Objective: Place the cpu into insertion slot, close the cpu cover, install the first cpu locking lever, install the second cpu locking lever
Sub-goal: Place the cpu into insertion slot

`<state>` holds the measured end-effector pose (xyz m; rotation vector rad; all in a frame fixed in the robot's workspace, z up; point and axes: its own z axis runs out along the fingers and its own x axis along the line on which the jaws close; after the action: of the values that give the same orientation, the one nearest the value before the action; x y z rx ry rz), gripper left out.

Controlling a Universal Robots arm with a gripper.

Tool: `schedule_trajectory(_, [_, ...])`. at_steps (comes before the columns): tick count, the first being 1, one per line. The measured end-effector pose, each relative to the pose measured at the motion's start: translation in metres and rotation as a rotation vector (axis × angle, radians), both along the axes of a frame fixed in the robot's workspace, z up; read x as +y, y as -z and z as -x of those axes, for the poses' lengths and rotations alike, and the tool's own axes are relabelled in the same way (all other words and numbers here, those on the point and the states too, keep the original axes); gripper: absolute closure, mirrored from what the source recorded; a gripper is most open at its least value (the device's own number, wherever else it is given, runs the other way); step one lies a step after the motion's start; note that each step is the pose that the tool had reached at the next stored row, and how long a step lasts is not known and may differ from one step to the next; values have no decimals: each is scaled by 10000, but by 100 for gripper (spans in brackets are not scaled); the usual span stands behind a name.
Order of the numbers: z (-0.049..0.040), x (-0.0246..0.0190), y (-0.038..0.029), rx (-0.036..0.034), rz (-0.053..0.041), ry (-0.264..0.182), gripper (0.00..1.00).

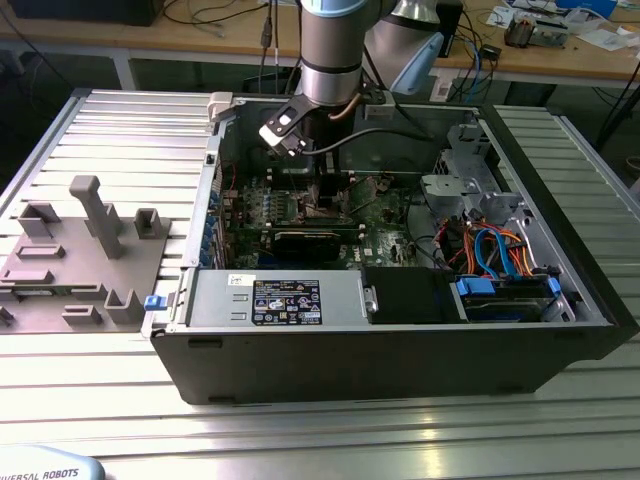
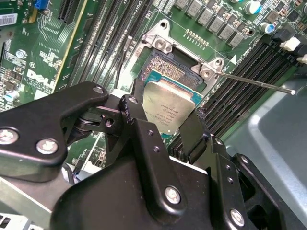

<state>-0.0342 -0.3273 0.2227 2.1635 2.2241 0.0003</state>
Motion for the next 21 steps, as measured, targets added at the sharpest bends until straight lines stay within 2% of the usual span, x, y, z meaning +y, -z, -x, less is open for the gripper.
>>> schedule_trajectory(5, [0,40,16,-1,-1,0,46])
schedule_trajectory(21, [1,41,52,0,-2,-1,46])
